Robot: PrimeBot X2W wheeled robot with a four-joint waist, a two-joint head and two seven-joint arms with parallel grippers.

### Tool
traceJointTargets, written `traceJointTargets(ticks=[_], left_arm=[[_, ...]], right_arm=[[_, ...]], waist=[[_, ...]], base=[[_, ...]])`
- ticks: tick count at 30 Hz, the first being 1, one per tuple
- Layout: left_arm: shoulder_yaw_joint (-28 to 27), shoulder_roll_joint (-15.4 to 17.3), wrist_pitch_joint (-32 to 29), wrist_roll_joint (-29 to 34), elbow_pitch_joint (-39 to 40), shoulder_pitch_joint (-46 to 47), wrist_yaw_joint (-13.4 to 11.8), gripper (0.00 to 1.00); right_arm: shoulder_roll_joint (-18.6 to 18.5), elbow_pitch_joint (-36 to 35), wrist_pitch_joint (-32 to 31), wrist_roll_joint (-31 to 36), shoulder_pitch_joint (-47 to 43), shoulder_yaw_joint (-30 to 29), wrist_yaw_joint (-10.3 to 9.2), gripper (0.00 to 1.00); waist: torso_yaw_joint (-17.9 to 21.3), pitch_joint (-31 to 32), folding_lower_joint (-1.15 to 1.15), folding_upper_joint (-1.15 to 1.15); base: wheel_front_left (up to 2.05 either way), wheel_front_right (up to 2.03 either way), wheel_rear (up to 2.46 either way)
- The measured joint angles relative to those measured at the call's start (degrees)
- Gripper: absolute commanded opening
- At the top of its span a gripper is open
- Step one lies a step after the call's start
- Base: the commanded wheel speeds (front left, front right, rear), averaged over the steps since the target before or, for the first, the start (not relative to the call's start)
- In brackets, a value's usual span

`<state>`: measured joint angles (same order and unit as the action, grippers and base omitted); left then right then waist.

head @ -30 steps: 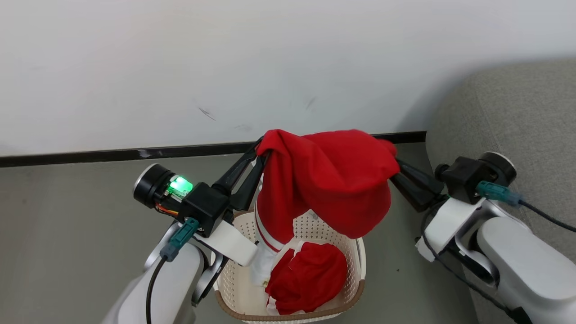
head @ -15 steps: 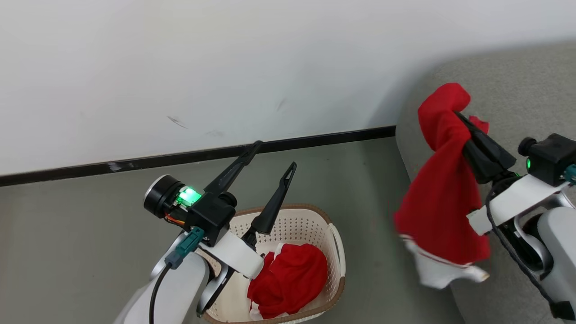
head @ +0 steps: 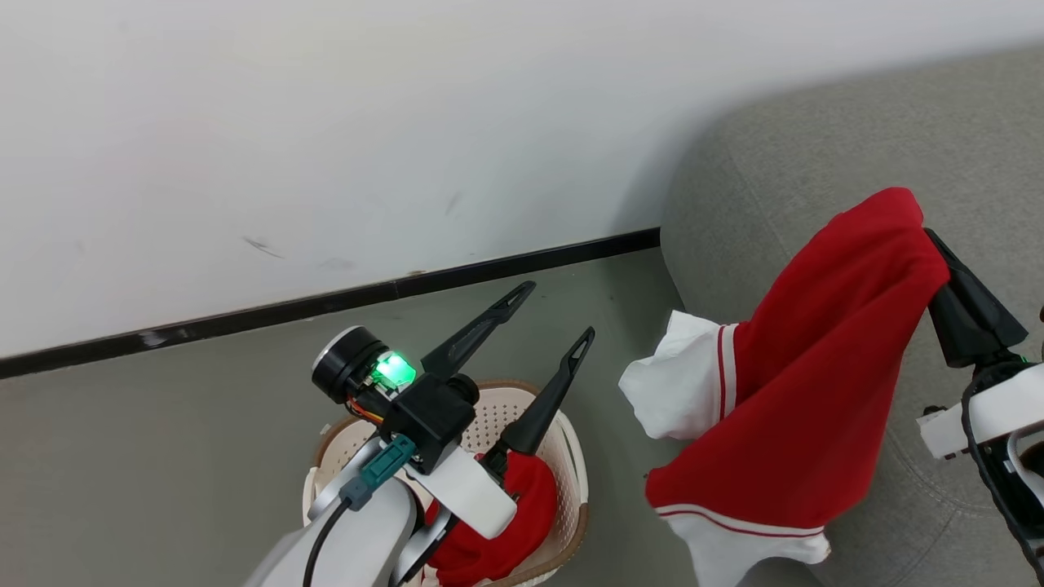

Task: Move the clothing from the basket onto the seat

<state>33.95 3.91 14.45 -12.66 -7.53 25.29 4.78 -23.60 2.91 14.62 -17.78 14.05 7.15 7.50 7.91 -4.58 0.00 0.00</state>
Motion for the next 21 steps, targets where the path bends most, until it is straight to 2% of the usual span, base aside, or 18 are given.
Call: traceJointTargets(ticks=[14,21], left_arm=[[2.88,-0.32,0.01,-1.48,0.89,-1.43,0.99,1.0],[3.02,-0.34,0.01,-1.56,0.8,-2.57,1.0,1.0]], right_arm=[[2.93,-3.91,0.0,1.29,-9.79,-8.22,0.0,0.0],[4.36,-4.81,0.0,1.12,-12.6,-7.98,0.0,0.0]], waist=[[6.05,0.67,0.0,0.0],[9.0,0.58,0.0,0.0]], base=[[0.0,0.0,0.0],[0.0,0.0,0.0]])
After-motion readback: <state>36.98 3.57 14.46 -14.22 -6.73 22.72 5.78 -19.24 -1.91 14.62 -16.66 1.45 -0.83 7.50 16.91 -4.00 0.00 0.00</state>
